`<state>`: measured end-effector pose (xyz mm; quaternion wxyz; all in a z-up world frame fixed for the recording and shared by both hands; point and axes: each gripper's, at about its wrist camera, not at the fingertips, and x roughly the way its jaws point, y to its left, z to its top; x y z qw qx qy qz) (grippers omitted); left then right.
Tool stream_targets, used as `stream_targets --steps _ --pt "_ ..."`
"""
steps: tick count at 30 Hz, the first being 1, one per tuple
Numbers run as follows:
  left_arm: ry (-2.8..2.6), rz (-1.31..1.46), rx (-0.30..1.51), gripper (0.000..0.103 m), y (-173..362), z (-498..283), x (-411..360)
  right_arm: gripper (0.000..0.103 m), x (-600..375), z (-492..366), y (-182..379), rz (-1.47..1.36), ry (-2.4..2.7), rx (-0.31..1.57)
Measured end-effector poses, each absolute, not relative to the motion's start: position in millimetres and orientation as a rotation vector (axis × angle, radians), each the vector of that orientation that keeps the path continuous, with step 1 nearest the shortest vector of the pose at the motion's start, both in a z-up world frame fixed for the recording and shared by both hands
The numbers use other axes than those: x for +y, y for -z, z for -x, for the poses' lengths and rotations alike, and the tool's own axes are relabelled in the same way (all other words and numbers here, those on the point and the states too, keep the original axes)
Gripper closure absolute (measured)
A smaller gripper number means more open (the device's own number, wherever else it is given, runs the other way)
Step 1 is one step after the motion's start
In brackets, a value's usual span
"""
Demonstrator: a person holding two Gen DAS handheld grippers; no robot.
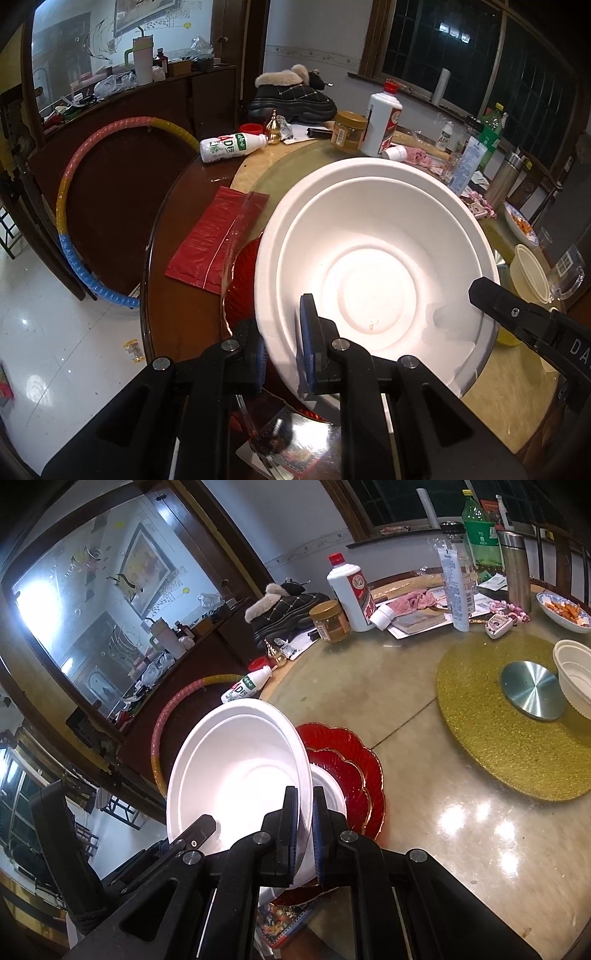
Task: Organize plates and bowls
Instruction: 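Lower the white bowl into the stack and open the fingers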
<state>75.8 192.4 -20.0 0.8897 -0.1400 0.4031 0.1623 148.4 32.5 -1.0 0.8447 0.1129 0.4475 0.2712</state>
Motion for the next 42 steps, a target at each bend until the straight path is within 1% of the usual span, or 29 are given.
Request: stream_targets --steps 32,42 --pt "-0.348 0.294 0.873 0.090 35.8 -81.3 199.9 0.096 43.6 -156.9 19.8 -0.226 -0.560 0.987" --pt "-0.355 0.296 0.876 0.090 37.9 -81.8 203.2 0.096 54.0 -153.2 21.0 -0.167 -0.547 0.965"
